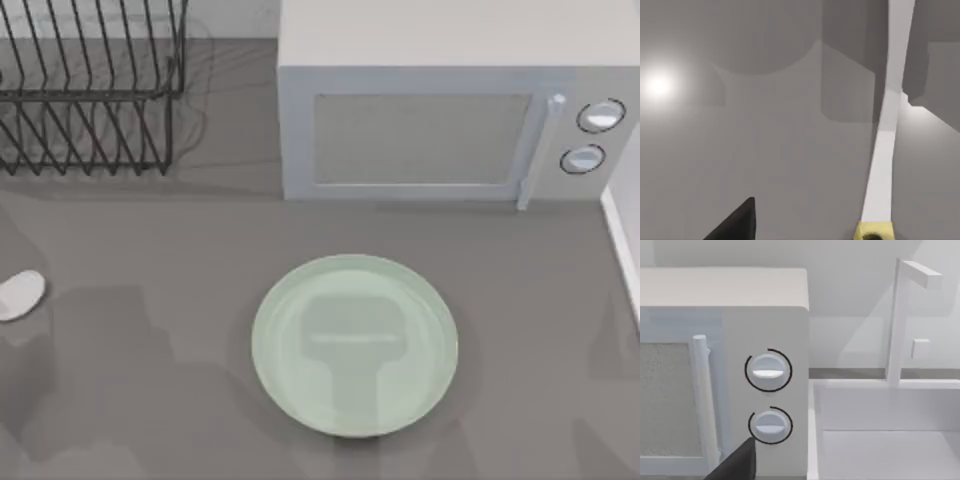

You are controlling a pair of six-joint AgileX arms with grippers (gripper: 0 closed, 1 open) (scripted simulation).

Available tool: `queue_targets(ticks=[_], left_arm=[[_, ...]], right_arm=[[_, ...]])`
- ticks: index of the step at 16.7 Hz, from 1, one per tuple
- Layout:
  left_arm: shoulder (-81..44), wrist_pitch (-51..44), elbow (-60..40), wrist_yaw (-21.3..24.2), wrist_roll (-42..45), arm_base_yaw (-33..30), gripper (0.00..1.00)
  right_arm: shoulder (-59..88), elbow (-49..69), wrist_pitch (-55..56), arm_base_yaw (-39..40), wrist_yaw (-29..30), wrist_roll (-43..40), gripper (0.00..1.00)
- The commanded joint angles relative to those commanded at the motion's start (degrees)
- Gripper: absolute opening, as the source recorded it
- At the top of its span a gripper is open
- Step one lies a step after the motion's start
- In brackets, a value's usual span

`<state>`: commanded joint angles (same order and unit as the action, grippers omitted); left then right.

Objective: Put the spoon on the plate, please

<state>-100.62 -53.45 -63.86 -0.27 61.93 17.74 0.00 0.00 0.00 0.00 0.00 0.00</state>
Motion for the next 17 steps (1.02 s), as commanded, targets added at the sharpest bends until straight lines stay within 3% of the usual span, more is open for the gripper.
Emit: queue_targets(ticks=[6, 11, 17], left_arm=[[-6.9, 15.1, 8.0, 0.0, 0.4, 0.3, 1.0], [-7.5, 16.2, 8.7, 0.0, 0.5, 0.3, 1.0], [-7.5, 16.2, 8.7, 0.0, 0.5, 0.3, 0.55]], right_arm=[[0.0, 0.0, 0.0, 0.0, 0.0, 0.0, 1.0], [0.0, 0.0, 0.0, 0.0, 0.0, 0.0, 1.0], [0.0, 0.0, 0.0, 0.0, 0.0, 0.0, 1.0]])
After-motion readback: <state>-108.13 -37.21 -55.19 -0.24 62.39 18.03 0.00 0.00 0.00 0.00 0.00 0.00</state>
